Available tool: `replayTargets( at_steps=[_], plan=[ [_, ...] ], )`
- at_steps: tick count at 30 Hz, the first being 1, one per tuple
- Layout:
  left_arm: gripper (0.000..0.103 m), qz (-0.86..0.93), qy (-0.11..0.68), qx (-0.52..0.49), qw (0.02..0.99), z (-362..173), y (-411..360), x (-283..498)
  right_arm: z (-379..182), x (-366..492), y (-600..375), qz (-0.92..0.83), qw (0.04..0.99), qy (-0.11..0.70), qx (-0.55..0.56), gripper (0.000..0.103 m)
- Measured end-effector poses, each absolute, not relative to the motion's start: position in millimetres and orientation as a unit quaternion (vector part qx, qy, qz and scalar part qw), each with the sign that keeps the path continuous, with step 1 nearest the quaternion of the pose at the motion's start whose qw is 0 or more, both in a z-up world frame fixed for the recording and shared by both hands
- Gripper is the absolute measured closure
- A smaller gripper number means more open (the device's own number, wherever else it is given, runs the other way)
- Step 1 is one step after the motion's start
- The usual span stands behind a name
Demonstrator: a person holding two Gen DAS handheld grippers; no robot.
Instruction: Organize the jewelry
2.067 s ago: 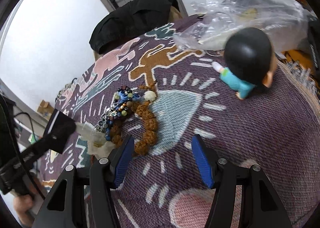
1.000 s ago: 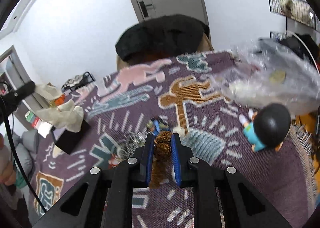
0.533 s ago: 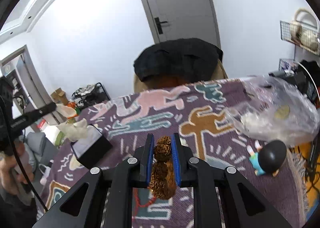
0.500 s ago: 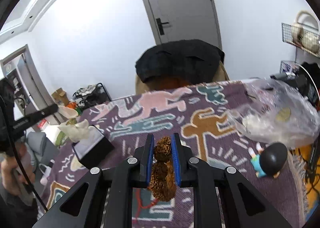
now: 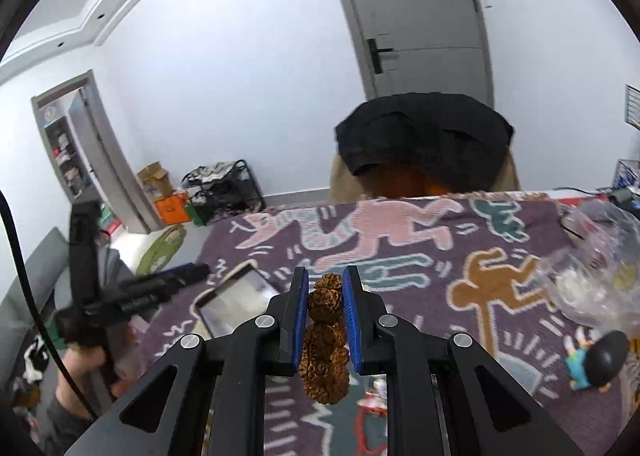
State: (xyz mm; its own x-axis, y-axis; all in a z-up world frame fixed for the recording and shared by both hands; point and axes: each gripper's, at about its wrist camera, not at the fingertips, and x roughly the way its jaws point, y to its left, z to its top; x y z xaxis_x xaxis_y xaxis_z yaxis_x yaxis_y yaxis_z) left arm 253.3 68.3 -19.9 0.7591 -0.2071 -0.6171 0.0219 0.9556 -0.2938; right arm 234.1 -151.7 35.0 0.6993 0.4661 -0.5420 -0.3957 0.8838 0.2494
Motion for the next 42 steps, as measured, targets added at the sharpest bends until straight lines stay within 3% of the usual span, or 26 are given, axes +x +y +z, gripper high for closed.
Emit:
replayTargets(
  at_steps=[1,2,28,32,33,40,42],
  plan=[
    [0.018,-0.058,0.33,-0.137,0.932,-18.9,72.3,247.6,36.1,235.0,-143.9,0.24,0.919,0.309,0.055,0.085],
    [0.018,-0.056,0.322,-0.137,0.935,-17.9,74.6,244.6,36.8,235.6,-137.8,0.245,0.918,0.308,0.053,0.085],
    [0.018,0.034,0.311,-0.15,0.938,-25.2,168.9,189.6,-4.6,290.5,6.4,0.292,0.884,0.364,0.016,0.082],
    [0.018,0.036,0.308,-0.15,0.939,-25.9,166.8,190.0,-6.5,282.3,2.3,0.304,0.879,0.366,0.019,0.037],
    [0.018,0.037,0.307,-0.15,0.939,-25.7,165.6,190.9,-4.7,279.0,-2.6,0.297,0.885,0.358,0.019,0.031],
    [0.017,0.02,0.279,-0.141,0.95,-16.9,140.5,193.0,3.0,258.7,-68.7,0.246,0.909,0.333,0.053,0.03],
    [0.011,0.008,0.267,-0.139,0.954,-12.6,129.1,192.2,6.3,252.3,-88.5,0.218,0.918,0.325,0.058,0.024]
  ],
)
